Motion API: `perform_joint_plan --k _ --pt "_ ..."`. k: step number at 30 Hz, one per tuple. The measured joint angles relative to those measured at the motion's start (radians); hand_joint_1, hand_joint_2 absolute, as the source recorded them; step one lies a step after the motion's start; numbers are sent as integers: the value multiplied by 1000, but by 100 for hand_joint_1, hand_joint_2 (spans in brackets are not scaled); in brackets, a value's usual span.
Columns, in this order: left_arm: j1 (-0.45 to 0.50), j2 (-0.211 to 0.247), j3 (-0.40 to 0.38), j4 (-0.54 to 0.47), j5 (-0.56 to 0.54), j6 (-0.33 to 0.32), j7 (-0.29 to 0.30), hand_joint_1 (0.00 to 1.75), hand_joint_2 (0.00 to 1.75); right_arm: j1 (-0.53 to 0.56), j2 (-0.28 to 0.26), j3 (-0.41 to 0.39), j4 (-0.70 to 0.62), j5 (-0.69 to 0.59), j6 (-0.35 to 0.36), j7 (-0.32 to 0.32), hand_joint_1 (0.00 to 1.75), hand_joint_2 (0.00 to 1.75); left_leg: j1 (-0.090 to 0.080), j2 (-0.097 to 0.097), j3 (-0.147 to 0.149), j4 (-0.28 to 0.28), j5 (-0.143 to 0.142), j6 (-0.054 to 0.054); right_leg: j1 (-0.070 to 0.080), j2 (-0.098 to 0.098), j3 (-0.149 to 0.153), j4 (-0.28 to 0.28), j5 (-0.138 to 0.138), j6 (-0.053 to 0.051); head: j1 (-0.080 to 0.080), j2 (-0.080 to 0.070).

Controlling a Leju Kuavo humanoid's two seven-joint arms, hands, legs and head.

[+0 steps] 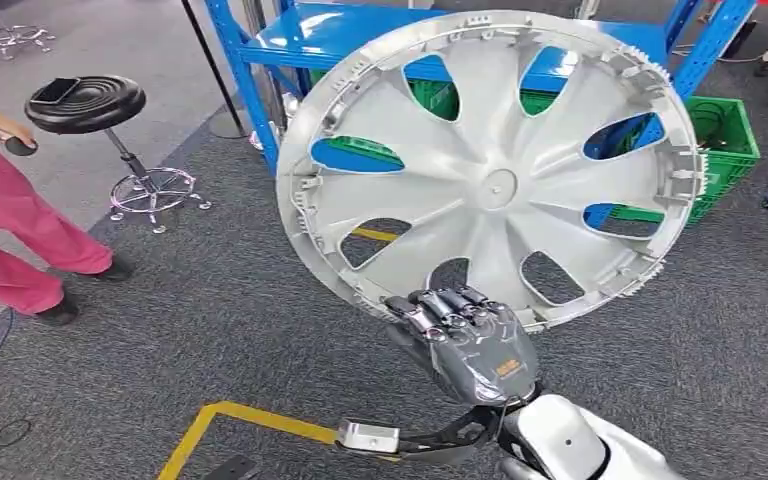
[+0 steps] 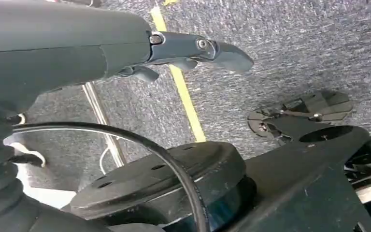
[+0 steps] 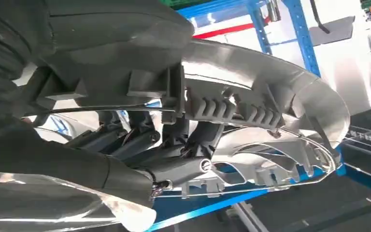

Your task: Take the parts from the cabinet and place them on the table.

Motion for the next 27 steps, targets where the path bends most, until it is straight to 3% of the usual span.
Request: perform_joint_plan --k 27 --pt "0 -7 0 0 -8 -3 -3 0 175 20 1 -11 1 43 -25 16 175 175 -2 0 -10 7 4 1 -1 -1 -2 -6 12 11 0 0"
